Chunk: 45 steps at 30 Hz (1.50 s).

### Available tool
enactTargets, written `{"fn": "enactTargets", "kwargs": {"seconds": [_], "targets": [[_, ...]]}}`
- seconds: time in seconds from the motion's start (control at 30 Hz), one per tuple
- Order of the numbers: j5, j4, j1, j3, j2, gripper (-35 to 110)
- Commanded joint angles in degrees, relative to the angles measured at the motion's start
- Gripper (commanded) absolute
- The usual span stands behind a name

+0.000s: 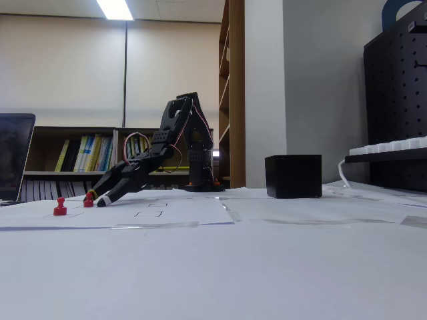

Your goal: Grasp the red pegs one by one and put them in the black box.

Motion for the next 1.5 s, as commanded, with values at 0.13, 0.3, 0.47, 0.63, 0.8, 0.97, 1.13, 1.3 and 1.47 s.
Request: {"fn": "enactTargets", "kwargs": {"seconds": [0.13,0.3,0.47,0.63,0.8,0.97,1.13,1.3,1.47], "targets": [[-0.8,-2.0,0.5,3.9,0.3,13],[-0.8,-2.1,0.4,3.8,0.4,12],[-0.9,-2.5,0.2,3.9,0.9,8],[-0.7,-3.8,0.2,4.2,1.7,8],[-0.7,-4.2,-0.1,4.3,1.8,8],[-0.3,-4.0,-0.2,4.3,1.8,0],[0.4,3.9,-0.9,4.6,-1.3,0],[7.4,42.2,-4.7,8.3,-17.9,0],[8.4,78.9,-12.9,19.8,-28.1,0]]}}
